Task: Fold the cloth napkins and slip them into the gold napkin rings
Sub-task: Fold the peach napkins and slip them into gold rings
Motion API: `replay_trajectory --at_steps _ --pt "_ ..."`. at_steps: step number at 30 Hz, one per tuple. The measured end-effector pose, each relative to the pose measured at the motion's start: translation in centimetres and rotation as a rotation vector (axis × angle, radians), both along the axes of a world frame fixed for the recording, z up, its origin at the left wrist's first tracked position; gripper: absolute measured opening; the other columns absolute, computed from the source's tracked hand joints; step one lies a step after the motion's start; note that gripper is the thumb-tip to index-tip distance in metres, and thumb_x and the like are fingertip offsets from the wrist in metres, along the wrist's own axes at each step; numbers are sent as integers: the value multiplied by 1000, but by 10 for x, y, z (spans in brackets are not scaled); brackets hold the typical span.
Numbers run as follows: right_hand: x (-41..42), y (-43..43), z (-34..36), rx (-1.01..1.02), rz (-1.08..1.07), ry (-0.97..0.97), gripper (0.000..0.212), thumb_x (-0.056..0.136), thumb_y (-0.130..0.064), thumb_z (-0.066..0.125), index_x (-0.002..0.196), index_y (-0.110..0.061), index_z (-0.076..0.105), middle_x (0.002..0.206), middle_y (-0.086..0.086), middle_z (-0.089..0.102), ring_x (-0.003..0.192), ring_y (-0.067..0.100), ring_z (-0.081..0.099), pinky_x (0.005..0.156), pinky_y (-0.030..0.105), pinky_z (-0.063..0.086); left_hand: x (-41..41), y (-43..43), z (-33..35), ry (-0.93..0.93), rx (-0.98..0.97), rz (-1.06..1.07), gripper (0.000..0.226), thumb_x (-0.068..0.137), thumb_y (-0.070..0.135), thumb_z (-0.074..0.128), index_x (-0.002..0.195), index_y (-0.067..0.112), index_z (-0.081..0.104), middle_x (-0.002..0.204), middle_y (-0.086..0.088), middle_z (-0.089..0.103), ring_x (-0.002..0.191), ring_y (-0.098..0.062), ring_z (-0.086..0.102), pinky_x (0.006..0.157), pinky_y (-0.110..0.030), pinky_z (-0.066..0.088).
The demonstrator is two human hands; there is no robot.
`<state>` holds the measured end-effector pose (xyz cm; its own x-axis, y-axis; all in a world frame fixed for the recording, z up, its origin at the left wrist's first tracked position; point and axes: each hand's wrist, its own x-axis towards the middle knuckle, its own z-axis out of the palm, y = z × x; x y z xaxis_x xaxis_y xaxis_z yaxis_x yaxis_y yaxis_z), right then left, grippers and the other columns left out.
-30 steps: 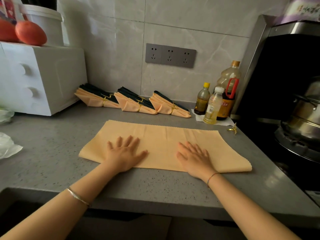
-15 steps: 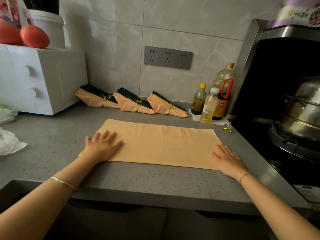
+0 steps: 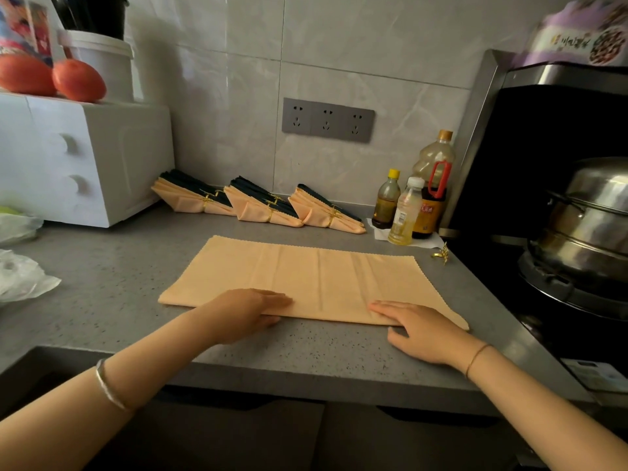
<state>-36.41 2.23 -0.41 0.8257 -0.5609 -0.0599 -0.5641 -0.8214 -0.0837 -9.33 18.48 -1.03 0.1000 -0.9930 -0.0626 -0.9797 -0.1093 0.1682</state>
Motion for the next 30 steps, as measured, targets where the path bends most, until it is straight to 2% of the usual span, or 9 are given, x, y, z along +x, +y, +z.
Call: replay_trajectory --at_steps 4,9,12,16,19,21,23,26,30 --pt "0 -4 -4 -82 0 19 45 103 -23 29 147 -31 27 153 -14 26 139 4 27 109 15 18 -2 -6 -5 -273 -1 -22 50 104 24 36 149 38 22 152 7 34 133 -18 43 108 -31 36" --pt "-13 10 0 -119 -9 -6 43 104 -25 25 147 -31 26 153 -15 25 139 3 27 108 13 18 -6 3 -8 -372 -70 -39 60 101 12 40 150 35 17 144 2 45 125 -20 50 101 -34 43" --pt "-28 20 2 -99 -20 5 43 104 -26 26 147 -31 26 152 -17 25 138 1 26 106 10 15 -18 13 -8 -315 -101 -63 49 103 25 36 148 38 23 146 8 43 127 -16 48 101 -32 42" --pt "-33 29 4 -108 14 60 44 100 -36 35 144 -36 32 148 -23 30 134 -4 29 105 10 15 -17 21 -6 18 -188 90 43 96 56 33 134 42 47 134 17 53 116 -9 54 96 -27 43" --pt "-19 24 18 -62 -6 56 41 91 -55 43 129 -40 50 130 -27 48 118 -3 45 102 18 34 5 11 -5 323 -262 213 41 97 50 36 128 33 56 126 10 60 104 -10 57 91 -28 46" --pt "0 17 25 7 -30 -5 45 85 -65 44 119 -39 57 118 -27 52 109 -3 49 98 22 40 26 5 -8 405 -322 283 33 99 37 42 127 27 57 129 5 59 108 -13 56 94 -29 43" --pt "26 8 28 88 -50 -118 40 86 -61 45 115 -37 59 115 -21 57 106 0 52 94 26 45 45 4 -14 367 -350 408 32 99 30 45 130 25 54 132 1 57 113 -19 55 97 -32 41" --pt "74 -12 32 149 -61 -214 32 94 -42 50 123 -32 55 120 -12 55 110 5 49 94 27 42 57 8 -23 192 -294 538 43 100 35 41 139 20 44 142 -5 47 130 -25 42 107 -37 33" --pt "141 -38 27 228 -84 -215 49 91 -29 59 137 -25 42 145 -2 41 131 17 40 104 32 37 54 12 -33 42 -194 515 60 99 51 27 149 17 26 158 -4 20 146 -23 15 118 -37 10"
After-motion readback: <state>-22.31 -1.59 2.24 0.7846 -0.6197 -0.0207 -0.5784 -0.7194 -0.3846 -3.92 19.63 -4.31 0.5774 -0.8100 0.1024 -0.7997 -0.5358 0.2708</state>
